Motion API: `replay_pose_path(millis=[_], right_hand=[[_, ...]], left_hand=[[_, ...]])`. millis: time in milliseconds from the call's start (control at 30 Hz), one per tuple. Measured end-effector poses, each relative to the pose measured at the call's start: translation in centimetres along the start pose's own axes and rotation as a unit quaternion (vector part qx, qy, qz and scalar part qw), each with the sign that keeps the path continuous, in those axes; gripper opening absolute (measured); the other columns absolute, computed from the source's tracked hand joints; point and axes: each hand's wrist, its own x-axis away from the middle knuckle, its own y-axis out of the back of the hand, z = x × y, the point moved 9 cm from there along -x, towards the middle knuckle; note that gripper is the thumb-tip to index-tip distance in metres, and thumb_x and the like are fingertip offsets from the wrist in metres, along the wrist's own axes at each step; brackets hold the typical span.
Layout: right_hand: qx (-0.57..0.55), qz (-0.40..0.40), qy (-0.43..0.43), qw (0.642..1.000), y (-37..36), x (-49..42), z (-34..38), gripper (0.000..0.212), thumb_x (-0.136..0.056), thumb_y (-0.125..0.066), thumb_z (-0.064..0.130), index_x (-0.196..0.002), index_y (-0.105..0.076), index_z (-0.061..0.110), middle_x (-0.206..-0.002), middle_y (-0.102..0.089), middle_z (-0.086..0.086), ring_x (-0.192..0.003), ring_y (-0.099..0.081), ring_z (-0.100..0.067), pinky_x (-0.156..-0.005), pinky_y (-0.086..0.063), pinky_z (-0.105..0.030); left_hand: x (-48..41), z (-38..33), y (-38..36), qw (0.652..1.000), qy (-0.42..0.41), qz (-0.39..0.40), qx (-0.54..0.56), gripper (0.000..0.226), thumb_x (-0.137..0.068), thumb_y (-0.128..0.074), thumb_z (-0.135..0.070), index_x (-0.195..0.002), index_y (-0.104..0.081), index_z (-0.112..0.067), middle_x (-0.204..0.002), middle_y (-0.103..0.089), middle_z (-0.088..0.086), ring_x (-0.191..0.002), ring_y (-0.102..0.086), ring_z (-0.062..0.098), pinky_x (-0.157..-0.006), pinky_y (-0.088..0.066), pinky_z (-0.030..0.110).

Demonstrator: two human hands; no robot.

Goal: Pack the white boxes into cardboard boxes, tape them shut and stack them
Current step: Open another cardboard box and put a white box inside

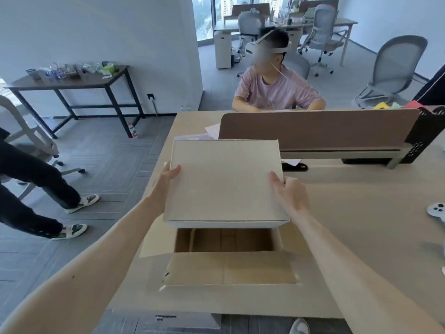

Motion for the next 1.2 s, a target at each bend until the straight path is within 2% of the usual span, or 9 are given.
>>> replay_pose_path(millis=[167,333,500,567,700,767,867,1033,1200], right_hand=[[0.037,-0.005,-0.017,0.999,-0.7,2.0,-0.2,0.058,-0.095,-0.043,0.060,-0.070,-0.059,0.010,-0.077,-0.066,-0.007,-0.079,-0.061,-0.031,-0.067,-0.044,-0.037],[0.067,-0.006,-0.043,0.997,-1.4,2.5,-1.7,0.059,-0.096,-0.043,0.059,-0.064,-0.054,0.010,-0.073,-0.063,-0.008,-0.075,-0.058,-0.032,-0.061,-0.038,-0.035],[0.086,-0.001,-0.063,0.994,-1.5,2.6,-2.7,0.053,-0.097,-0.045,0.054,-0.061,-0.051,0.016,-0.064,-0.056,0.000,-0.074,-0.055,-0.029,-0.059,-0.034,-0.035],[0.087,0.001,-0.072,0.994,-1.6,2.5,-3.2,0.053,-0.097,-0.044,0.055,-0.068,-0.058,0.013,-0.069,-0.059,-0.003,-0.076,-0.056,-0.030,-0.062,-0.036,-0.034],[0.093,0.007,-0.077,0.993,-2.1,2.5,-4.0,0.054,-0.097,-0.044,0.054,-0.068,-0.057,0.011,-0.066,-0.056,0.000,-0.076,-0.055,-0.031,-0.061,-0.033,-0.034],[0.098,0.001,-0.077,0.992,-1.8,2.5,-4.1,0.053,-0.097,-0.045,0.053,-0.065,-0.055,0.012,-0.065,-0.056,0.000,-0.075,-0.055,-0.030,-0.061,-0.032,-0.034],[0.108,0.002,-0.072,0.992,-1.7,2.1,-3.9,0.054,-0.097,-0.045,0.052,-0.060,-0.049,0.014,-0.063,-0.055,-0.001,-0.072,-0.053,-0.030,-0.056,-0.031,-0.034],[0.136,0.021,-0.079,0.987,-3.2,1.2,-5.7,0.054,-0.095,-0.044,0.056,-0.059,-0.049,0.016,-0.068,-0.059,-0.004,-0.073,-0.057,-0.029,-0.059,-0.035,-0.033],[0.173,0.037,-0.082,0.981,-4.9,1.4,-6.8,0.048,-0.094,-0.050,0.042,-0.055,-0.042,0.015,-0.065,-0.055,-0.007,-0.075,-0.062,-0.033,-0.060,-0.040,-0.034]], left_hand=[[0.3,1.7,1.4,1.000,0.020,-0.016,0.003,0.033,-0.102,-0.048,-0.021,-0.131,-0.053,-0.036,-0.112,-0.068,0.002,-0.092,-0.067,0.023,-0.070,-0.055,0.036],[-0.5,4.1,1.3,0.999,0.036,0.000,-0.015,0.030,-0.103,-0.046,-0.020,-0.124,-0.054,-0.040,-0.134,-0.061,0.013,-0.109,-0.063,0.032,-0.097,-0.051,0.052],[-0.6,5.5,0.5,0.999,0.041,-0.017,-0.030,0.033,-0.106,-0.043,-0.018,-0.133,-0.046,-0.036,-0.121,-0.062,0.003,-0.085,-0.059,0.012,-0.066,-0.049,0.022],[-1.1,5.6,0.4,0.998,0.036,-0.023,-0.046,0.037,-0.106,-0.044,-0.019,-0.140,-0.044,-0.034,-0.117,-0.061,-0.002,-0.084,-0.058,0.010,-0.064,-0.048,0.021],[-1.8,6.4,0.9,0.996,0.054,-0.020,-0.063,0.045,-0.105,-0.047,-0.022,-0.150,-0.043,-0.024,-0.140,-0.057,0.005,-0.114,-0.061,0.027,-0.098,-0.051,0.042],[-1.9,6.6,1.0,0.996,0.058,-0.017,-0.061,0.046,-0.105,-0.046,-0.020,-0.150,-0.042,-0.022,-0.141,-0.056,0.006,-0.117,-0.059,0.029,-0.098,-0.050,0.043],[-1.7,6.7,0.5,0.997,0.054,-0.014,-0.043,0.037,-0.106,-0.041,-0.013,-0.139,-0.049,-0.028,-0.120,-0.064,0.004,-0.097,-0.062,0.023,-0.081,-0.053,0.035],[-2.6,8.6,0.6,0.995,0.081,-0.017,-0.062,0.034,-0.105,-0.039,-0.007,-0.128,-0.053,-0.027,-0.107,-0.064,0.006,-0.086,-0.062,0.021,-0.092,-0.052,0.046],[-3.2,10.9,1.3,0.988,0.108,-0.030,-0.109,0.043,-0.092,-0.041,0.009,-0.096,-0.064,-0.026,-0.093,-0.070,0.004,-0.082,-0.064,0.025,-0.080,-0.053,0.039]])
